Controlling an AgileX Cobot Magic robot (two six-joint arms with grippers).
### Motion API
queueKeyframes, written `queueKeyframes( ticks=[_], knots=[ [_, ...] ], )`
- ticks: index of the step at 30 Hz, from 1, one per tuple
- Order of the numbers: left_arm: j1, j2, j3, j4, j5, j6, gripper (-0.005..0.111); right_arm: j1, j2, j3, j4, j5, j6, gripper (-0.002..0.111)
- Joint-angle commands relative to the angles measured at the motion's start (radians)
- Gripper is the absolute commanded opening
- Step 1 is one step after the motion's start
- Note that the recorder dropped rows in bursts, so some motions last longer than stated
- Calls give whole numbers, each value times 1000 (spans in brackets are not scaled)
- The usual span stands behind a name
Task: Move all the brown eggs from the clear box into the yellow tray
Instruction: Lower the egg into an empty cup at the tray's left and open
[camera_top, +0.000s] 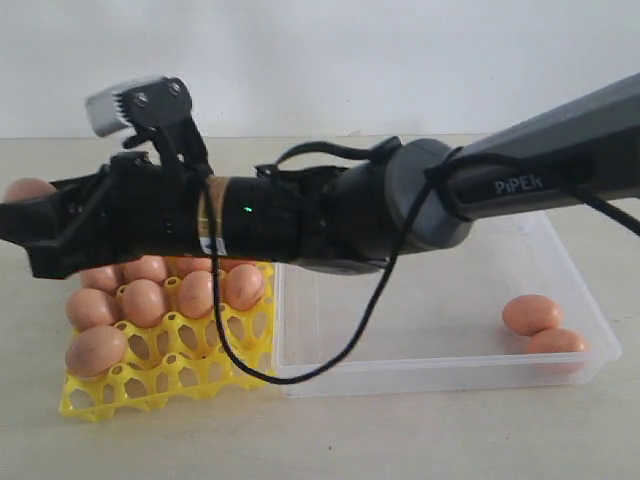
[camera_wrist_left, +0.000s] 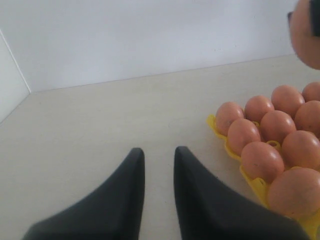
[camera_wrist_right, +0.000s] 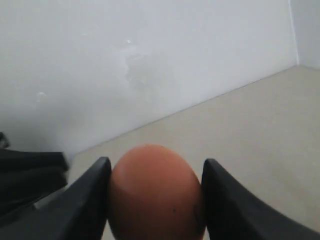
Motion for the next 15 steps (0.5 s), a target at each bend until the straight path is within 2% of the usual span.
queueKeyframes(
  ticks=[1, 4, 12, 15],
  knots=[
    [-5, -2, 4, -2, -2, -2, 22, -38, -10, 119, 30, -243, 25, 0],
    [-5, -2, 4, -2, -2, -2, 22, -38, -10, 144, 21, -214, 4, 0],
    [-5, -2, 4, -2, -2, -2, 22, -38, -4, 142, -21, 208, -1, 0],
    [-5, -2, 4, -2, -2, -2, 22, -38, 4, 142, -89, 217, 33, 0]
  ],
)
